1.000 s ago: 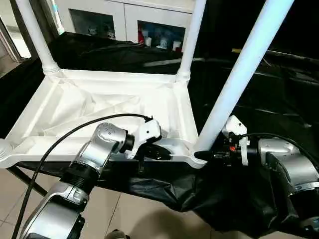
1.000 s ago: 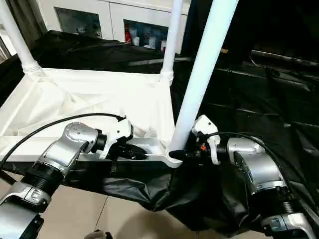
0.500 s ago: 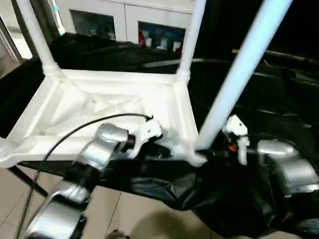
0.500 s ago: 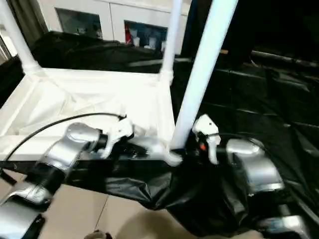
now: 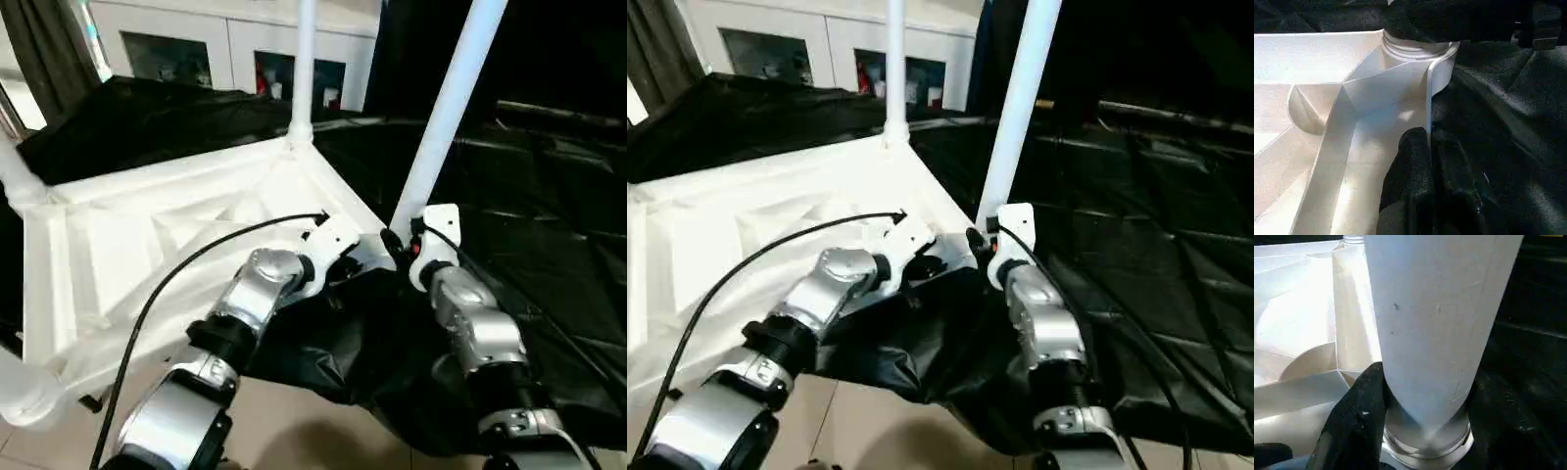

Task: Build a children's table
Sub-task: Rotate leg to tighten

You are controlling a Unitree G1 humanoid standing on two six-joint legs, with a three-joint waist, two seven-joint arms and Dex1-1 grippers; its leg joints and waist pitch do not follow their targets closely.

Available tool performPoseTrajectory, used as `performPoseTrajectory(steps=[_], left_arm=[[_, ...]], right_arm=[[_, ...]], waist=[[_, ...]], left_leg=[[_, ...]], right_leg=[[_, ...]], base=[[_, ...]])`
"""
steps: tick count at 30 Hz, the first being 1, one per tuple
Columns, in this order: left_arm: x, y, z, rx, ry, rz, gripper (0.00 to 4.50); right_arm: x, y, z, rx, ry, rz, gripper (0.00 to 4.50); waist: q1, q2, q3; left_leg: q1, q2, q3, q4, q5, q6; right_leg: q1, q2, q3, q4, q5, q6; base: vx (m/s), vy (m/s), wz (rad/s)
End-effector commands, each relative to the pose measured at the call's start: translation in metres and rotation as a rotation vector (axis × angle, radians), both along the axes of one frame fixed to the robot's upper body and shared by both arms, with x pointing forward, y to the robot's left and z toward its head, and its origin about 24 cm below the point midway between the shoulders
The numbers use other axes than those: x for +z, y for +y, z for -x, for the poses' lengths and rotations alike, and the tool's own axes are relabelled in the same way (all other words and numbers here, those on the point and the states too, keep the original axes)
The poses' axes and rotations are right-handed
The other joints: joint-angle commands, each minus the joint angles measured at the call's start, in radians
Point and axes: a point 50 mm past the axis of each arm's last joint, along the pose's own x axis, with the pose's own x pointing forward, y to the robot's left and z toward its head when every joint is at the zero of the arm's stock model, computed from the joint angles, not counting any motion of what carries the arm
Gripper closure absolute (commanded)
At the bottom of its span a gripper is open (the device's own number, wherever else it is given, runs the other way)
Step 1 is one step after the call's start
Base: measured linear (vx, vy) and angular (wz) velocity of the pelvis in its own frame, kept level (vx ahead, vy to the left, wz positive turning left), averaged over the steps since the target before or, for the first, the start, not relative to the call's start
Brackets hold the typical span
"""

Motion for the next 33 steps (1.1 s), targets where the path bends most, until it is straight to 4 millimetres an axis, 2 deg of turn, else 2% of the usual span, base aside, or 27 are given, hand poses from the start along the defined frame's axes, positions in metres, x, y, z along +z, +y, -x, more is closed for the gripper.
performPoseTrajectory(steps=[1,3,4,5,9,11,12,14,16,18,20,22,23,25,27,28,30,32,33], left_arm=[[-0.002,-0.033,0.012,-0.105,0.003,0.012,4.5],[-0.002,-0.029,0.01,-0.109,-0.007,0.003,4.5],[-0.002,-0.028,0.009,-0.11,-0.008,0.003,4.5],[-0.001,-0.021,0.008,-0.121,-0.007,-0.002,4.5],[-0.001,-0.009,0.006,-0.138,0.009,-0.012,4.5],[-0.002,0.004,0.007,-0.198,0.033,-0.032,4.5],[-0.003,0.011,0.008,-0.231,0.054,-0.034,4.5],[-0.003,0.015,0.01,-0.256,0.069,-0.034,4.5],[-0.002,0.02,0.011,-0.298,0.075,-0.032,4.5],[-0.001,0.028,0.015,-0.363,0.096,-0.031,4.5],[0.001,0.033,0.019,-0.424,0.113,-0.016,4.5],[0.004,0.039,0.026,-0.511,0.137,0.0,4.5],[0.005,0.042,0.028,-0.539,0.148,-0.005,4.5],[0.006,0.048,0.03,-0.578,0.159,-0.023,4.5],[0.006,0.049,0.03,-0.584,0.159,-0.029,4.5],[0.007,0.051,0.03,-0.591,0.161,-0.031,4.5],[0.008,0.053,0.031,-0.601,0.165,-0.029,4.5],[0.009,0.053,0.031,-0.603,0.166,-0.027,4.5],[0.009,0.053,0.031,-0.603,0.166,-0.026,4.5]], right_arm=[[-0.018,0.047,0.012,0.194,0.095,-0.053,1.98],[-0.015,0.042,0.01,0.193,0.083,-0.093,1.82],[-0.015,0.041,0.01,0.195,0.079,-0.095,1.74],[-0.012,0.035,0.01,0.229,0.058,-0.076,1.48],[-0.008,0.026,0.012,0.315,0.042,-0.063,1.35],[-0.002,0.013,0.019,0.472,0.026,-0.017,1.35],[0.0,0.005,0.023,0.536,0.022,0.008,1.35],[0.002,0.0,0.026,0.58,0.022,0.025,1.35],[0.004,-0.007,0.03,0.638,0.025,0.044,1.35],[0.008,-0.015,0.038,0.74,0.038,0.048,1.35],[0.012,-0.019,0.044,0.82,0.051,0.051,1.35],[0.017,-0.025,0.051,0.897,0.071,0.052,1.35],[0.019,-0.027,0.052,0.925,0.078,0.055,1.35],[0.021,-0.03,0.054,0.961,0.091,0.069,1.35],[0.021,-0.031,0.054,0.971,0.095,0.075,1.35],[0.022,-0.032,0.054,0.977,0.099,0.077,1.35],[0.022,-0.032,0.054,0.997,0.108,0.084,1.35],[0.022,-0.031,0.054,1.01,0.113,0.083,1.35],[0.022,-0.03,0.055,1.019,0.117,0.082,1.5]], waist=[[0.0,0.002,-0.041],[0.001,0.003,-0.039],[0.002,-0.001,-0.041],[0.003,0.0,-0.04],[0.007,-0.002,-0.043],[0.01,-0.003,-0.043],[0.013,-0.002,-0.045],[0.013,-0.004,-0.048],[0.013,-0.003,-0.051],[0.013,-0.003,-0.052],[0.013,-0.003,-0.052],[0.017,-0.005,-0.053],[0.018,-0.004,-0.052],[0.025,-0.002,-0.05],[0.033,-0.001,-0.049],[0.037,-0.005,-0.047],[0.04,-0.005,-0.045],[0.04,-0.006,-0.046],[0.04,-0.007,-0.045]], left_leg=[[0.011,0.018,-0.018,-0.078,-0.382,-0.022],[0.011,0.018,-0.017,-0.078,-0.382,-0.017],[0.01,0.018,-0.017,-0.078,-0.381,-0.013],[0.011,0.018,-0.018,-0.078,-0.379,-0.012],[0.007,0.02,-0.015,-0.076,-0.351,0.002],[0.005,0.019,-0.016,-0.076,-0.33,0.007],[0.006,0.021,-0.013,-0.072,-0.313,0.018],[-0.003,0.02,-0.012,-0.068,-0.26,0.034],[0.002,0.021,-0.011,-0.063,-0.225,0.04],[0.0,0.02,-0.01,-0.058,-0.192,0.059],[0.003,0.021,-0.007,-0.055,-0.187,0.076],[0.003,0.023,-0.008,-0.053,-0.171,0.092],[0.005,0.024,-0.004,-0.052,-0.164,0.099],[0.008,0.028,-0.002,-0.051,-0.163,0.1],[0.012,0.031,0.0,-0.053,-0.192,0.086],[0.013,0.031,0.0,-0.054,-0.209,0.075],[0.012,0.032,-0.003,-0.058,-0.226,0.053],[0.012,0.031,-0.004,-0.059,-0.227,0.046],[0.011,0.03,-0.004,-0.059,-0.228,0.045]], right_leg=[[0.02,-0.04,0.026,-0.094,-0.365,-0.116],[0.019,-0.04,0.026,-0.094,-0.363,-0.118],[0.02,-0.042,0.027,-0.094,-0.367,-0.118],[0.02,-0.042,0.027,-0.095,-0.369,-0.118],[0.024,-0.043,0.027,-0.091,-0.33,-0.129],[0.03,-0.042,0.025,-0.09,-0.31,-0.135],[0.031,-0.042,0.028,-0.086,-0.271,-0.141],[0.039,-0.044,0.027,-0.073,-0.194,-0.167],[0.038,-0.04,0.025,-0.067,-0.125,-0.197],[0.045,-0.038,0.024,-0.056,-0.047,-0.23],[0.043,-0.038,0.025,-0.054,-0.012,-0.247],[0.05,-0.039,0.025,-0.047,0.022,-0.262],[0.045,-0.038,0.025,-0.046,0.035,-0.271],[0.043,-0.038,0.023,-0.045,0.019,-0.28],[0.038,-0.04,0.024,-0.049,-0.03,-0.28],[0.038,-0.04,0.025,-0.05,-0.063,-0.273],[0.037,-0.043,0.026,-0.053,-0.109,-0.257],[0.038,-0.044,0.026,-0.052,-0.113,-0.25],[0.037,-0.044,0.027,-0.053,-0.115,-0.248]], base=[[0.0,0.0,0.0],[0.0,0.0,0.0],[0.0,0.0,0.0],[0.0,0.0,0.0],[0.0,0.0,0.0],[0.0,0.0,0.0],[0.0,0.0,0.0],[0.0,0.0,0.0],[0.0,0.0,0.0],[0.0,0.0,0.0],[0.0,0.0,0.0],[0.0,0.0,0.0],[0.0,0.0,0.0],[0.0,0.0,0.0],[0.0,0.0,0.0],[0.0,0.0,0.0],[0.0,0.0,0.0],[0.0,0.0,0.0],[0.0,0.0,0.0]])
